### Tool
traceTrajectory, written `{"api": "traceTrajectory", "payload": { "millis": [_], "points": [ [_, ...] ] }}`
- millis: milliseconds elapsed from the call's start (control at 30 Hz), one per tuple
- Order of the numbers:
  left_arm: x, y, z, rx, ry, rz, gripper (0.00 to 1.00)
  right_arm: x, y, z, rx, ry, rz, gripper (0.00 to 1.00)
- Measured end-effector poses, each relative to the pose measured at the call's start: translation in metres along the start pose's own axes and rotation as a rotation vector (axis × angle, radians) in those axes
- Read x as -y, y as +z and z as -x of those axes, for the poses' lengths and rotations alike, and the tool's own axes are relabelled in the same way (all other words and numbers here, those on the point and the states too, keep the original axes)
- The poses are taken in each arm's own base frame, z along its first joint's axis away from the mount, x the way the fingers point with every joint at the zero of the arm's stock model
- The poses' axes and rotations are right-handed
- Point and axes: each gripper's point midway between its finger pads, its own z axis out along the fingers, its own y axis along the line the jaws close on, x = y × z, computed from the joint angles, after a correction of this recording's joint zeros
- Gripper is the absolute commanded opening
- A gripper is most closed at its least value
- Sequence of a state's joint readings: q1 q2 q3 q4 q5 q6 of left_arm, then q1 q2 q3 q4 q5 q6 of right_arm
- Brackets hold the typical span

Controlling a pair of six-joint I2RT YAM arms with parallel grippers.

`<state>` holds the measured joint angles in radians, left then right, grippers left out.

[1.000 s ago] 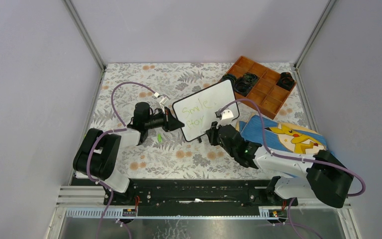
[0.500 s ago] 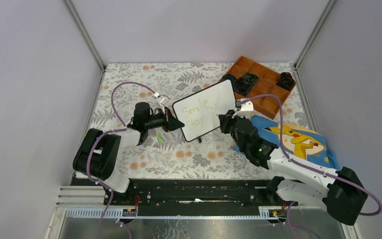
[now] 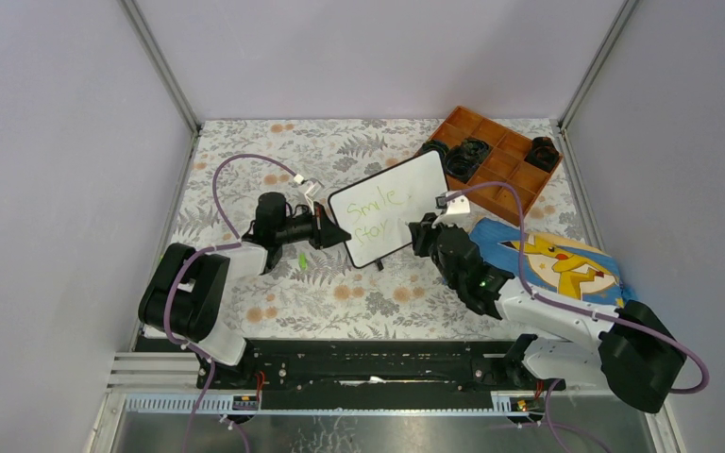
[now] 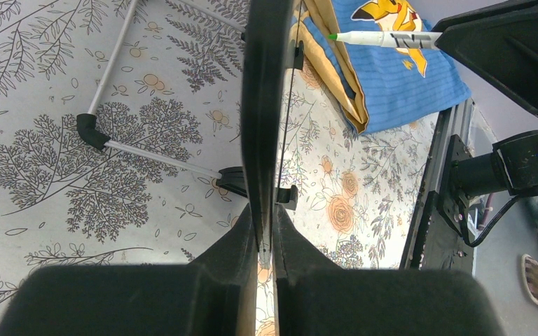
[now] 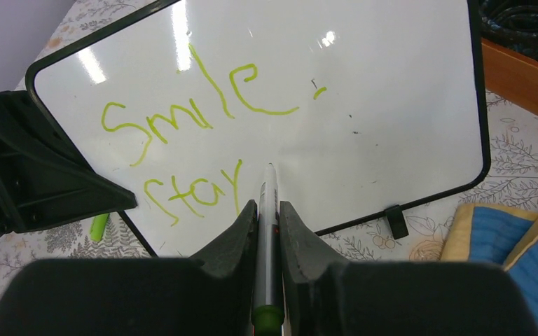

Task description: Write a sentence on the whiteboard

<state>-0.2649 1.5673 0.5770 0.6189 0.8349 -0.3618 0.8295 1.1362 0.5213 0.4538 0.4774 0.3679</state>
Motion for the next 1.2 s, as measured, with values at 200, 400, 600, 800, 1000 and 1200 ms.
{"api": "traceTrajectory", "payload": {
  "millis": [200, 400, 600, 800, 1000, 1200],
  "points": [
    [0.0, 0.001, 0.0, -0.002, 0.0, 0.002, 0.0, -0.006, 0.008, -0.003, -0.009, -0.017, 0.016, 0.0],
    [0.0, 0.001, 0.0, -0.002, 0.0, 0.002, 0.0, -0.012, 0.014, 0.001, -0.001, -0.019, 0.025, 0.0],
    [0.0, 0.001, 0.0, -0.002, 0.001, 0.002, 0.0, -0.015, 0.02, 0.005, 0.009, -0.023, 0.019, 0.0],
    [0.0, 0.001, 0.0, -0.002, 0.001, 0.004, 0.0, -0.014, 0.025, 0.004, 0.006, -0.034, 0.003, 0.0],
    [0.0, 0.001, 0.0, -0.004, -0.001, 0.004, 0.0, -0.014, 0.025, 0.003, 0.004, -0.036, 0.001, 0.0],
    [0.0, 0.001, 0.0, -0.004, -0.002, 0.004, 0.0, -0.011, 0.023, 0.001, -0.004, -0.049, -0.002, 0.0]
  ]
}}
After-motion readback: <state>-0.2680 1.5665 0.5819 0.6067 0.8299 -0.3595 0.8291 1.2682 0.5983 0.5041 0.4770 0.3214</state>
